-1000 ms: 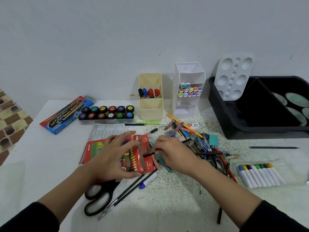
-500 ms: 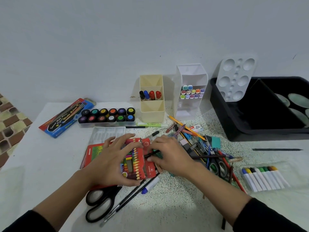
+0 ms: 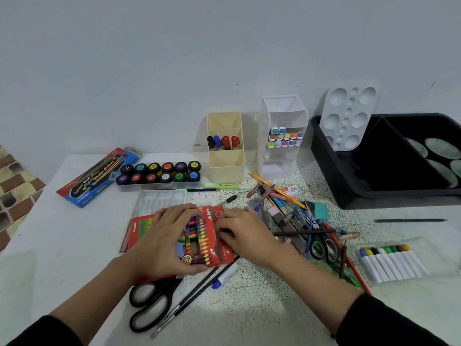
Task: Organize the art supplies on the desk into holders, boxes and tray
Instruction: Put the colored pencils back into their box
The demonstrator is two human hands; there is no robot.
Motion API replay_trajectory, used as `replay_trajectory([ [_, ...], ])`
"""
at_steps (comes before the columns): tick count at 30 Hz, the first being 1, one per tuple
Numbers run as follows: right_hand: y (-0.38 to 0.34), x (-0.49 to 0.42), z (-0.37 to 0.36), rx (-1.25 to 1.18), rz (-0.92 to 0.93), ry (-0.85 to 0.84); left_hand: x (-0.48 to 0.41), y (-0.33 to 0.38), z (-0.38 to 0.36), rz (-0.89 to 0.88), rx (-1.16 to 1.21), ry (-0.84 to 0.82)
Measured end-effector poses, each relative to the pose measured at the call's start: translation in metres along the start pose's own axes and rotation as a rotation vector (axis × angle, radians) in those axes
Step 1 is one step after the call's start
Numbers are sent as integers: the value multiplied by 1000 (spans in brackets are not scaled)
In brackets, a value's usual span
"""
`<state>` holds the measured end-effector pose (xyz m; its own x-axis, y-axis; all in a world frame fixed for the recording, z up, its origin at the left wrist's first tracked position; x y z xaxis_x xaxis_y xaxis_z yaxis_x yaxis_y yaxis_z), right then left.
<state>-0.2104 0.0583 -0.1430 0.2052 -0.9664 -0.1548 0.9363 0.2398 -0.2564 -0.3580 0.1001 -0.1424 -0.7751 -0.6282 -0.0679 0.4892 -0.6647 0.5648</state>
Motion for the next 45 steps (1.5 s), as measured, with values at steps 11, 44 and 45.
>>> replay_trajectory([
  [11,49,21,23,18,-207,-43,3,-2,-2,26,3,-20],
  [44,3,1,-8,-111,-157,35,-1,-9,-6,-20,-49,-29],
  [45,4,1,-7,-114,-160,31,-1,-9,-6,-20,-48,-28],
])
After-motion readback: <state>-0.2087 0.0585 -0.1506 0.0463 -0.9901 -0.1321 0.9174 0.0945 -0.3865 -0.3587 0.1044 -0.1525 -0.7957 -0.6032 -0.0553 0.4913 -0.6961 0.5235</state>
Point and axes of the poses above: each hand's wrist, its own x-axis away from the middle knuckle, its own z-axis out of the back of the hand, y = z × x, the point moved 8 cm from there along -x, towards the middle knuckle, and after that the axes turned 10 degrees about x, right-handed, at the moved point
